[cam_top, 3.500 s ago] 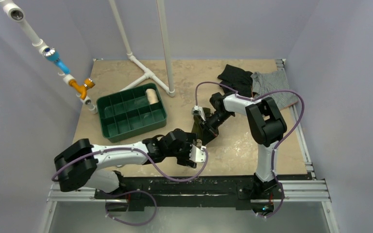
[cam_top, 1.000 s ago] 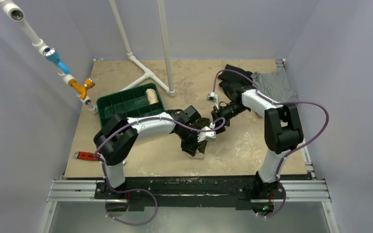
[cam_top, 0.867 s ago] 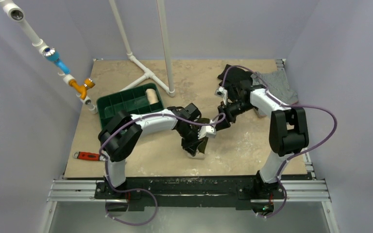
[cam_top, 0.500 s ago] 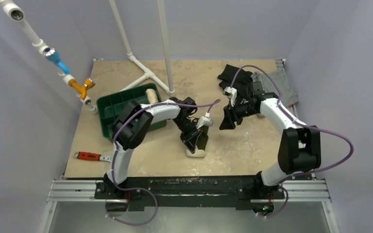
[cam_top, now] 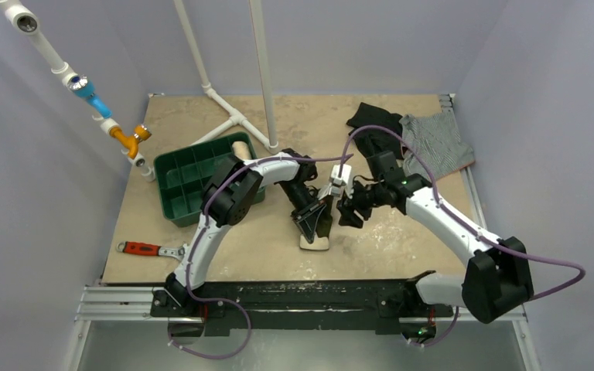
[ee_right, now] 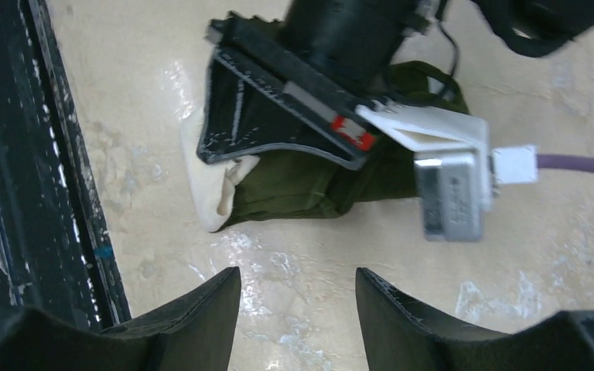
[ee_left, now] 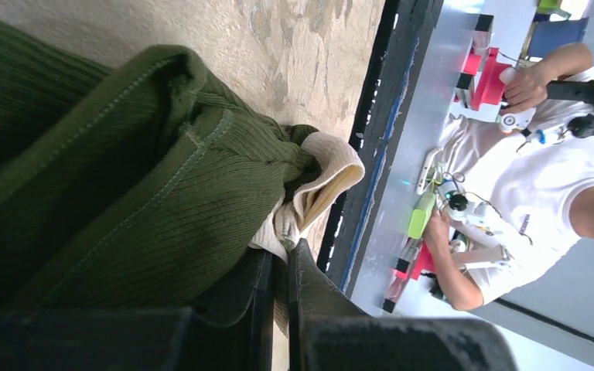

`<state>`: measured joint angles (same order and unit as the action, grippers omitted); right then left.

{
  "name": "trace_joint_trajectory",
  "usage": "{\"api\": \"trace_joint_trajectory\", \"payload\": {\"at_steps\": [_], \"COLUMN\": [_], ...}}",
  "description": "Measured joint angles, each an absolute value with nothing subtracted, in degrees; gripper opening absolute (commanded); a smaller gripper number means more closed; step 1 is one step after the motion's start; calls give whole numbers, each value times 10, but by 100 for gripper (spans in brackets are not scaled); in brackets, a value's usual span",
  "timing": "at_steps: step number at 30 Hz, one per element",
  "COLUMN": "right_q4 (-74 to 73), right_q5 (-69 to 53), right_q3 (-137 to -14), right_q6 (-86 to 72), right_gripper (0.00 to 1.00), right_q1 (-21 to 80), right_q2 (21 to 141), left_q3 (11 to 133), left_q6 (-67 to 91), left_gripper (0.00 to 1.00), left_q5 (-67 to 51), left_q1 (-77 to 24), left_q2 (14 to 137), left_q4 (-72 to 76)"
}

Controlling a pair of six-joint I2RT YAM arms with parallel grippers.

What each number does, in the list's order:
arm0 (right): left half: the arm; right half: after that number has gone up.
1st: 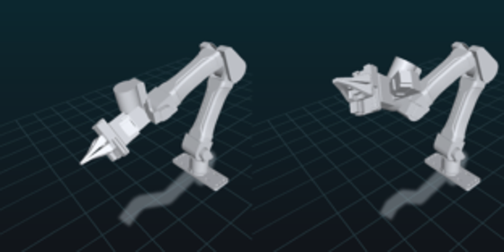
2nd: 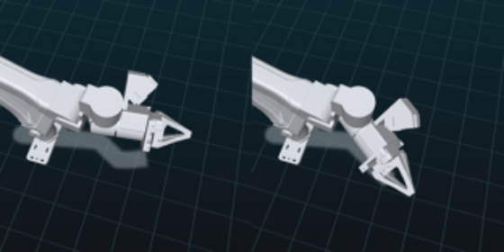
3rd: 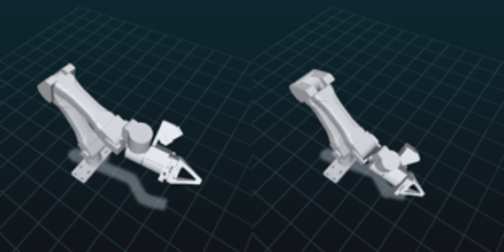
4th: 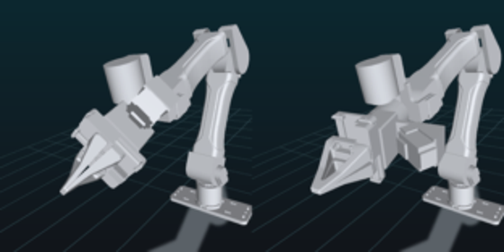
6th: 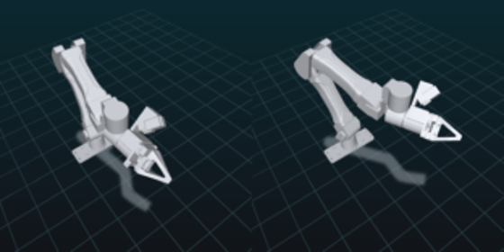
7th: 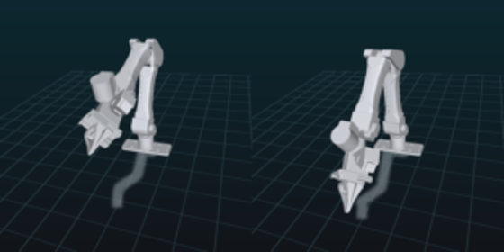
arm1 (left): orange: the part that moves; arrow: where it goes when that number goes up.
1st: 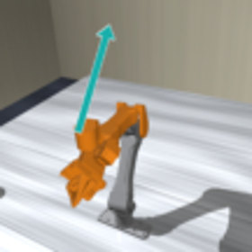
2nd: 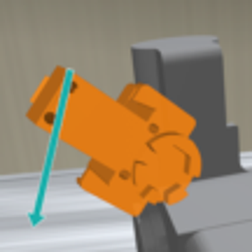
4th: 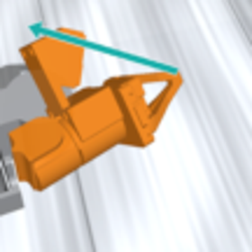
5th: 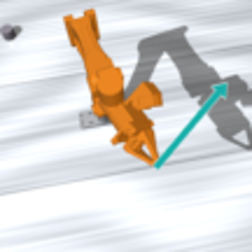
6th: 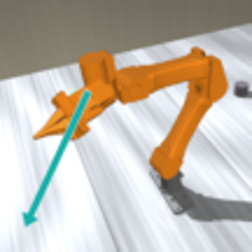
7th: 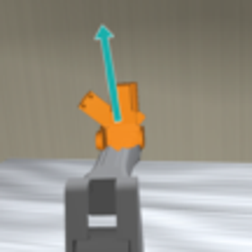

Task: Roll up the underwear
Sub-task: Roll the underwear to the center of the board.

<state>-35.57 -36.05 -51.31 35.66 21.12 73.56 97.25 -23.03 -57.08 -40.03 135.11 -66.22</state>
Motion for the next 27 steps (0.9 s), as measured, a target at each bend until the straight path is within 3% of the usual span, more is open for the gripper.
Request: {"api": "trace_joint_trajectory", "payload": {"at_steps": [17, 27], "right_q4": [-277, -242], "right_q5": [-133, -51], "right_q3": [-447, -432], "right_q6": [357, 362], "right_gripper": [60, 55], "right_q1": [501, 566], "right_q2": [743, 801], "left_q3": [1027, 1038], "left_q6": [-180, -175], "left_gripper": [0, 0], "left_q5": [-605, -611], "left_q1": [-387, -386], "left_q2": [1418, 1426], "left_q4": [-731, -745]}}
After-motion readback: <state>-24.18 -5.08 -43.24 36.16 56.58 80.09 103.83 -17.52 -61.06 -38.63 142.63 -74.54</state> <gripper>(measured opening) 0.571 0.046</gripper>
